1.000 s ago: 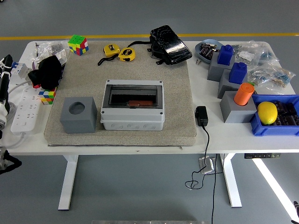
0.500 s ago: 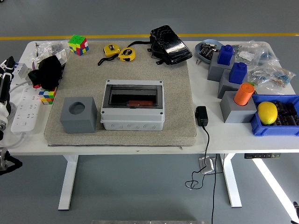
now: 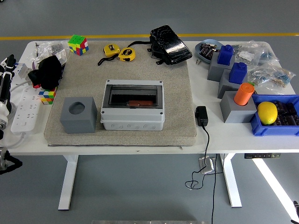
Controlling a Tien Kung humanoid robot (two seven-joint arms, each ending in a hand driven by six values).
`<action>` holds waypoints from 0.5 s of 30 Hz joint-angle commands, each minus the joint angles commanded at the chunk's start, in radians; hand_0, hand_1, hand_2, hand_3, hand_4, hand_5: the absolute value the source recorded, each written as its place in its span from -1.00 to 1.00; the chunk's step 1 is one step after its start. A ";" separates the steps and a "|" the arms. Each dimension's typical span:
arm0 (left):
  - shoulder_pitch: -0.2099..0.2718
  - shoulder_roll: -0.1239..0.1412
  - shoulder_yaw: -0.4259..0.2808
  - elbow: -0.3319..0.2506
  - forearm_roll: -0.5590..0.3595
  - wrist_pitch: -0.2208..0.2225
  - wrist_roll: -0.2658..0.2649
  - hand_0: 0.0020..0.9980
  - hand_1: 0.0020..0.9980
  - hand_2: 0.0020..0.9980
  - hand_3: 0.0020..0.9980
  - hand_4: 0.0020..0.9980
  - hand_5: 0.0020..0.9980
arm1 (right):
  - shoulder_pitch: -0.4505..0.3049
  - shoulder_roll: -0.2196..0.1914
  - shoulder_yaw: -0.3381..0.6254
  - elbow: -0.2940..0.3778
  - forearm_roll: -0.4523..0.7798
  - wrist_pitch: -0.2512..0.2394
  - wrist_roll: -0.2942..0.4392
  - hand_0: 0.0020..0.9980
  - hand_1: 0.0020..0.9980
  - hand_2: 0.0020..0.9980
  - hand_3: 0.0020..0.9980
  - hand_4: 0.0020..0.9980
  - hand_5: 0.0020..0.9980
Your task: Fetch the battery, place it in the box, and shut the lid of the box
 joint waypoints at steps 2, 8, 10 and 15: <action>-0.001 0.000 0.002 0.002 -0.015 0.005 -0.004 1.00 1.00 0.94 0.90 1.00 1.00 | 0.001 0.000 0.002 0.000 -0.001 0.000 0.000 0.64 0.51 0.46 0.59 1.00 1.00; 0.000 -0.001 0.003 0.001 -0.021 0.009 -0.002 1.00 1.00 0.92 0.88 1.00 1.00 | 0.000 0.001 0.002 0.000 0.000 0.001 0.000 0.64 0.51 0.46 0.59 1.00 1.00; 0.000 0.000 -0.001 -0.002 0.011 0.009 0.002 1.00 1.00 0.94 0.89 1.00 1.00 | -0.001 0.002 0.004 0.000 -0.002 0.001 0.000 0.64 0.51 0.46 0.59 1.00 1.00; -0.002 -0.002 -0.002 0.004 -0.045 0.006 -0.020 1.00 1.00 0.93 0.88 1.00 1.00 | 0.000 0.001 0.003 0.000 0.000 0.001 0.000 0.64 0.51 0.46 0.59 1.00 1.00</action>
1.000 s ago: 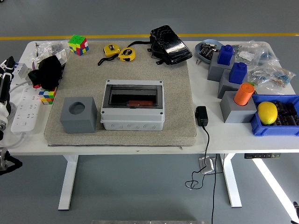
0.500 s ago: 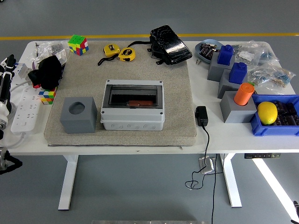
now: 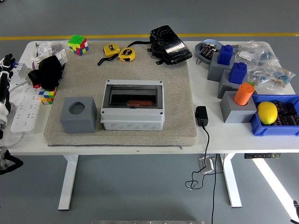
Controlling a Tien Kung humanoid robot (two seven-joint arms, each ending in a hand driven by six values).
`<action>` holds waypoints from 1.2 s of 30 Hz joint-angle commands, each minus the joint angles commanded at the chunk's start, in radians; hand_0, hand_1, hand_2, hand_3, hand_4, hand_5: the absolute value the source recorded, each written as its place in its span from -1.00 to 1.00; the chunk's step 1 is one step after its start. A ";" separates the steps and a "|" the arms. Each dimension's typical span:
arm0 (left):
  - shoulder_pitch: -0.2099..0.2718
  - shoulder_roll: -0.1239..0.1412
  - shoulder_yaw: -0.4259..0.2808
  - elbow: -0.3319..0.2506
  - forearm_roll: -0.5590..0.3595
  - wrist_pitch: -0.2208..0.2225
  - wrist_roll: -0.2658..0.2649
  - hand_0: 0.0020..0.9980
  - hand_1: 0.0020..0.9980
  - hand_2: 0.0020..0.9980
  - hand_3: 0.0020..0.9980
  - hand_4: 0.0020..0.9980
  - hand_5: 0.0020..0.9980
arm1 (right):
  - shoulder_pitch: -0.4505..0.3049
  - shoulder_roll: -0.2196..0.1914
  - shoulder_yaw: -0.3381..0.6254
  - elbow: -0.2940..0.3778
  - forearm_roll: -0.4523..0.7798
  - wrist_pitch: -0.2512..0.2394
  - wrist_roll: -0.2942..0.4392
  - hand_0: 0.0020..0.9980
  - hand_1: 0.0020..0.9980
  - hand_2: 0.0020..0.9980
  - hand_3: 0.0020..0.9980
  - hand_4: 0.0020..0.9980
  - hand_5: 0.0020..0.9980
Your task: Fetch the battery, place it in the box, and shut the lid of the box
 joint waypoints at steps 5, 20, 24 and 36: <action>0.000 0.000 0.002 0.002 -0.009 -0.005 -0.008 1.00 1.00 0.93 0.88 1.00 1.00 | 0.001 0.000 0.002 0.000 0.000 -0.001 0.000 0.64 0.51 0.46 0.59 1.00 1.00; 0.001 -0.004 -0.015 -0.012 0.115 0.019 -0.060 1.00 1.00 1.00 0.98 1.00 -0.23 | 0.001 0.001 0.006 0.000 0.000 -0.001 0.002 0.63 0.51 0.46 0.59 1.00 1.00; 0.002 -0.004 -0.015 -0.012 0.119 0.031 -0.060 1.00 1.00 1.00 0.98 0.99 -0.34 | 0.000 -0.002 0.004 0.000 -0.001 -0.002 0.001 0.64 0.51 0.46 0.59 1.00 1.00; 0.006 -0.001 -0.011 -0.015 0.119 0.039 -0.058 1.00 1.00 1.00 0.98 0.95 -0.38 | -0.003 -0.002 0.000 0.000 -0.001 -0.003 -0.001 0.64 0.51 0.46 0.59 1.00 1.00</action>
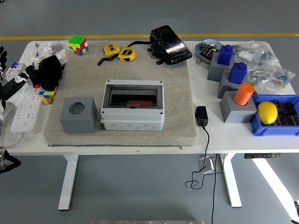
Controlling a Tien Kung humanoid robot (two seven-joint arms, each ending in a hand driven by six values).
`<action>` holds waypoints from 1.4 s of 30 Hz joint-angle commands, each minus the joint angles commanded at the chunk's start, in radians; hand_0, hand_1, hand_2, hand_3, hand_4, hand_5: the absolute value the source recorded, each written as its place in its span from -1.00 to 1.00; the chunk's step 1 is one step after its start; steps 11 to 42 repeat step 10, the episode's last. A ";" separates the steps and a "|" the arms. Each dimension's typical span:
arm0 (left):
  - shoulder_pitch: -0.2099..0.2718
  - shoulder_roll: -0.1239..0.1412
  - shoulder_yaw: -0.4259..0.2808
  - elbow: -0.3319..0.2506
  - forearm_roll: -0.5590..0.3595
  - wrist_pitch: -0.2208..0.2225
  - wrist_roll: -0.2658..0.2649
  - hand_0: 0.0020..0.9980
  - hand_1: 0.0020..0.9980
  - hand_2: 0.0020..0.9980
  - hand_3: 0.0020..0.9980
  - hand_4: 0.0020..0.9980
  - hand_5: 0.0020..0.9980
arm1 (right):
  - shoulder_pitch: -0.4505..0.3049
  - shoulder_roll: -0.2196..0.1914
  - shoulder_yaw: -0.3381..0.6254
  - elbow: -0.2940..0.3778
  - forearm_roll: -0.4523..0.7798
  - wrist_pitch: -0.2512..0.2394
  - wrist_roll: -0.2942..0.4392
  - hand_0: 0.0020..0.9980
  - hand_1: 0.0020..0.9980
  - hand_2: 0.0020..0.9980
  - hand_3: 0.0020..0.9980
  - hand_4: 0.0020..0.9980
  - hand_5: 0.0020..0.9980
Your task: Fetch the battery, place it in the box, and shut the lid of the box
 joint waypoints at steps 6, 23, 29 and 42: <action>0.002 0.000 0.004 -0.001 0.005 0.001 0.003 1.00 1.00 1.00 0.97 0.94 -0.41 | -0.001 -0.001 0.002 0.000 0.001 -0.001 0.000 0.64 0.51 0.46 0.59 1.00 1.00; 0.000 0.002 0.009 -0.001 -0.005 -0.013 0.010 1.00 1.00 1.00 0.97 0.94 -0.41 | 0.000 0.000 -0.001 0.000 0.004 -0.002 0.000 0.64 0.51 0.46 0.59 1.00 1.00; 0.000 0.002 0.009 -0.001 -0.005 -0.013 0.010 1.00 1.00 1.00 0.97 0.94 -0.41 | 0.000 0.000 -0.001 0.000 0.004 -0.002 0.000 0.64 0.51 0.46 0.59 1.00 1.00; 0.000 0.002 0.009 -0.001 -0.005 -0.013 0.010 1.00 1.00 1.00 0.97 0.94 -0.41 | 0.000 0.000 -0.001 0.000 0.004 -0.002 0.000 0.64 0.51 0.46 0.59 1.00 1.00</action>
